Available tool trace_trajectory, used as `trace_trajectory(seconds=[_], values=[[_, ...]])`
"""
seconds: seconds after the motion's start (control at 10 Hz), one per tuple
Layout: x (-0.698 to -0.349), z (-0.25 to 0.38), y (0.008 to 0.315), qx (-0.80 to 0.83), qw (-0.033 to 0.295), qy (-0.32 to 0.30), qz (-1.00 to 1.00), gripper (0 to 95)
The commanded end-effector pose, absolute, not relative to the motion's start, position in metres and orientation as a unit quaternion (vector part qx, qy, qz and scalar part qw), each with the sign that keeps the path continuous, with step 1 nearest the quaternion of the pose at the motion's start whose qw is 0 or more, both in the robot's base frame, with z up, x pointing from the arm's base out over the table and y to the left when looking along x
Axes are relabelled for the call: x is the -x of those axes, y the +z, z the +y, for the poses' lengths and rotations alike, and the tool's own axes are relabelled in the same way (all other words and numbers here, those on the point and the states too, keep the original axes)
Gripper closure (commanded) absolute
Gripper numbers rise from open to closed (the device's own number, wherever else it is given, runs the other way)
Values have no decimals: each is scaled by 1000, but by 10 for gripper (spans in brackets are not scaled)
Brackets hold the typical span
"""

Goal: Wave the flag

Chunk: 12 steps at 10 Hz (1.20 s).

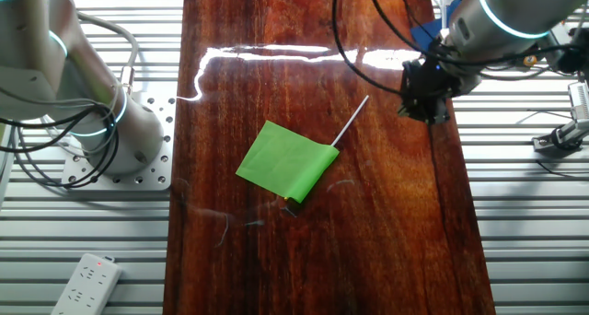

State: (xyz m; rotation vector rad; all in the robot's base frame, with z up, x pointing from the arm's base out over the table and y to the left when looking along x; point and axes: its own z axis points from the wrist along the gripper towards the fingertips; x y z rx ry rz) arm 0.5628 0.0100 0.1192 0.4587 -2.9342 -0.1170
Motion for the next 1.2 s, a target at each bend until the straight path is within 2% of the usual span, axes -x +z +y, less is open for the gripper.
trace_trajectory(seconds=[0.1,0.4,1.2], values=[[-562,16,115,-152,86,-39,-984,950],[-560,24,105,-155,97,-43,-982,950],[-546,42,83,-151,97,-42,-983,950]])
